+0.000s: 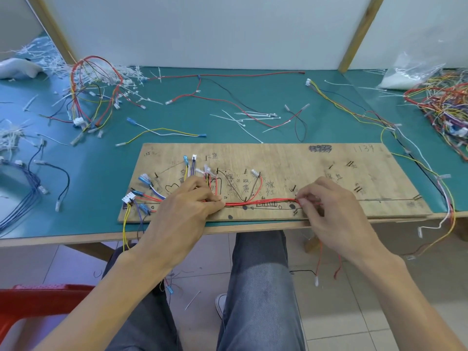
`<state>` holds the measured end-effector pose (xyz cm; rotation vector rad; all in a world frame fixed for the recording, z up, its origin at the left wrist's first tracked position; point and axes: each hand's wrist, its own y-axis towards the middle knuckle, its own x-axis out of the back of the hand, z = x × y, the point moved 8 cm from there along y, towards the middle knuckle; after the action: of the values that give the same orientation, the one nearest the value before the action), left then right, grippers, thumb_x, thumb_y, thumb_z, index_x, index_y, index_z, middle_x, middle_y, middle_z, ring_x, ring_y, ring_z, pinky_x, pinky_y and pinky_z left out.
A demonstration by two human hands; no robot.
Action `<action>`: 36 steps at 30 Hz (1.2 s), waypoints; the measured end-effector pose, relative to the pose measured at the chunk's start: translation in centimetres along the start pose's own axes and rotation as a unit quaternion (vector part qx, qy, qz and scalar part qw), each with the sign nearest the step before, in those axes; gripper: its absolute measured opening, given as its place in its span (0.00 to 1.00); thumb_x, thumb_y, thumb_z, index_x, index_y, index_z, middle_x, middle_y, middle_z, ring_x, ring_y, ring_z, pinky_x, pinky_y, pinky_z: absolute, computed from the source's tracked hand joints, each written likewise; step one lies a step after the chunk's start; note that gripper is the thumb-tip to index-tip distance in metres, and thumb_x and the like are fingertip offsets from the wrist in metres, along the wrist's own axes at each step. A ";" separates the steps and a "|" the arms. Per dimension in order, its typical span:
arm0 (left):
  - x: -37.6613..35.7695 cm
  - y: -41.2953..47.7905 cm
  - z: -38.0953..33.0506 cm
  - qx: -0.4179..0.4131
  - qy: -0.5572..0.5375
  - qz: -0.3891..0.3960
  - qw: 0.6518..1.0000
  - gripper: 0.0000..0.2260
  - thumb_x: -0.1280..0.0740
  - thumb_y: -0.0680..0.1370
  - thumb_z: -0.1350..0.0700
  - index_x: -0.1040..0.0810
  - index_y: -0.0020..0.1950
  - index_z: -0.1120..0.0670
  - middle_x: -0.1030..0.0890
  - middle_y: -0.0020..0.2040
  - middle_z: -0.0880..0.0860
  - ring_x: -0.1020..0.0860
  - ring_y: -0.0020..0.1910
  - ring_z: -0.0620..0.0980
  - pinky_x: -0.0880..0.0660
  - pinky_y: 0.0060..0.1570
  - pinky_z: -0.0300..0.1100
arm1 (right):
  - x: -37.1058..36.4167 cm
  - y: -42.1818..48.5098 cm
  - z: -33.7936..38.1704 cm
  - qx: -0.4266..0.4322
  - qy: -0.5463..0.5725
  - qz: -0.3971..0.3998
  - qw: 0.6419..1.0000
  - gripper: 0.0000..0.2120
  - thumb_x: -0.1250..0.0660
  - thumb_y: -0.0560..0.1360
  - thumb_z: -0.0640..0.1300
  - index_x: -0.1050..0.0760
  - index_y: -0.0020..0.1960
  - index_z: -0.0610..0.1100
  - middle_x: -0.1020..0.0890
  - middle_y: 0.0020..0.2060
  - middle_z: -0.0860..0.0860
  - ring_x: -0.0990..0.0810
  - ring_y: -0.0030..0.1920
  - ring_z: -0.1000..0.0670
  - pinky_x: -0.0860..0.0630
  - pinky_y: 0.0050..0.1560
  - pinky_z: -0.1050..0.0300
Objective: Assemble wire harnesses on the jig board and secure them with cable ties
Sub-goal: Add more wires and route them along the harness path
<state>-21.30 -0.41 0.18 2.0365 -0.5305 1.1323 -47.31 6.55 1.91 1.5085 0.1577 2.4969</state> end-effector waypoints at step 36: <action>1.5 0.5 -0.4 0.052 -0.008 0.089 0.995 0.12 0.32 0.82 0.61 0.14 0.62 0.51 0.17 0.60 0.48 0.35 0.79 0.56 0.31 0.74 0.49 | -1.1 -4.7 1.6 -0.083 -0.180 0.024 0.980 0.22 0.28 0.69 0.26 0.19 0.61 0.40 0.25 0.56 0.45 0.21 0.33 0.35 0.22 0.31 0.43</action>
<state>-21.06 -0.41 1.78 2.1217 -0.6859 1.2732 -44.81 10.79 0.79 1.8719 -0.1438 2.1603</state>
